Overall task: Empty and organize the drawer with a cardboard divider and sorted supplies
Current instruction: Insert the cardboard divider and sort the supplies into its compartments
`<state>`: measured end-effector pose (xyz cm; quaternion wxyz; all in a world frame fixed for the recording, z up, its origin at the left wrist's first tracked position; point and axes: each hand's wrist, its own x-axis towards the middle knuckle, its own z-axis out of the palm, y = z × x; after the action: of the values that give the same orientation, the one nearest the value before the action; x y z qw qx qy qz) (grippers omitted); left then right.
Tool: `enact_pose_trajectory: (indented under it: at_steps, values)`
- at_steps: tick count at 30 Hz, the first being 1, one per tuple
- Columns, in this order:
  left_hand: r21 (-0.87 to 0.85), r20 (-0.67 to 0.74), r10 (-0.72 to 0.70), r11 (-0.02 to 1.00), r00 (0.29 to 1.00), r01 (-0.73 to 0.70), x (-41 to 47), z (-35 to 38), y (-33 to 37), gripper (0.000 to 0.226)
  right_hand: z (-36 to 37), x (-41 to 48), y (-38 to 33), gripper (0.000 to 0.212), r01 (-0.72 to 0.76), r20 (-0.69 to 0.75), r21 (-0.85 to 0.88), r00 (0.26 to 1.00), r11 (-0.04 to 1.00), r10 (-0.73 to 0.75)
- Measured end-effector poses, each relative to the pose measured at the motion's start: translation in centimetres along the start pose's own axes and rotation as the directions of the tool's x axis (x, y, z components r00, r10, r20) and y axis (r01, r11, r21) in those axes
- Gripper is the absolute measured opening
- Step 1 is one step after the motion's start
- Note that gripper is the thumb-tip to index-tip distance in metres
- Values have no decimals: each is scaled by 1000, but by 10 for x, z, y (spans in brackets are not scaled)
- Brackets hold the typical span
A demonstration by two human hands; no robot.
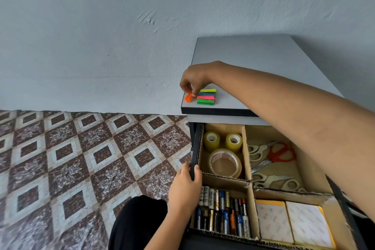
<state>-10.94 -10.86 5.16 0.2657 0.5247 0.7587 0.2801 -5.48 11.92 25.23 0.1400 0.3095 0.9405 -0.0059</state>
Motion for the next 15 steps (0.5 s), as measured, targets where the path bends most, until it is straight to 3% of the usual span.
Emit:
enact_pose_trajectory:
  at_steps: [10,15]
  values:
    - [-3,2,-6,1000,1000,6,-1,-1,2,35,6,-4,1,14,22,-159,33,987,999,-17]
    - [-25,20,-24,999,999,25,-2,-1,2,39,3,-26,2,17,-28,-354,240,928,970,114]
